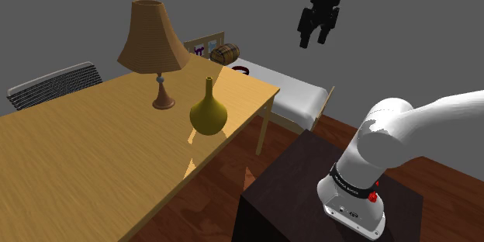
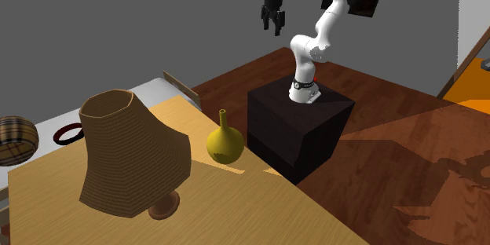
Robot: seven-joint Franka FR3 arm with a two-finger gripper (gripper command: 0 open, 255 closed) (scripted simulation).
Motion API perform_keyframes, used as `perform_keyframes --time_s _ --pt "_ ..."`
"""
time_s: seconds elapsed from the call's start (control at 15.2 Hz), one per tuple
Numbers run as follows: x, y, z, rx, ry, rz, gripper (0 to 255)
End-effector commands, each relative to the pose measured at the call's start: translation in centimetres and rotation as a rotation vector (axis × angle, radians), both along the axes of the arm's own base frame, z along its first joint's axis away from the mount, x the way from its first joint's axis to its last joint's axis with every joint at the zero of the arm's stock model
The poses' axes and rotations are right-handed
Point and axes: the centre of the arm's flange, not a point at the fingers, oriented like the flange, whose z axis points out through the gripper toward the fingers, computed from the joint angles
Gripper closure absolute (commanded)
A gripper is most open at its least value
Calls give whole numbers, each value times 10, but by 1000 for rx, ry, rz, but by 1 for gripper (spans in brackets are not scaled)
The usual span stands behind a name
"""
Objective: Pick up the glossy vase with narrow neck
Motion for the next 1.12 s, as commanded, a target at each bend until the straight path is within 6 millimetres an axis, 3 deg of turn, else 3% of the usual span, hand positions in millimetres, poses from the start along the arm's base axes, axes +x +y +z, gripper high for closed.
perform_keyframes --time_s 0.0,1.06 --pt "0 0 0 0 0 0 0" --pt "182 49 -104 14 34 34 0"
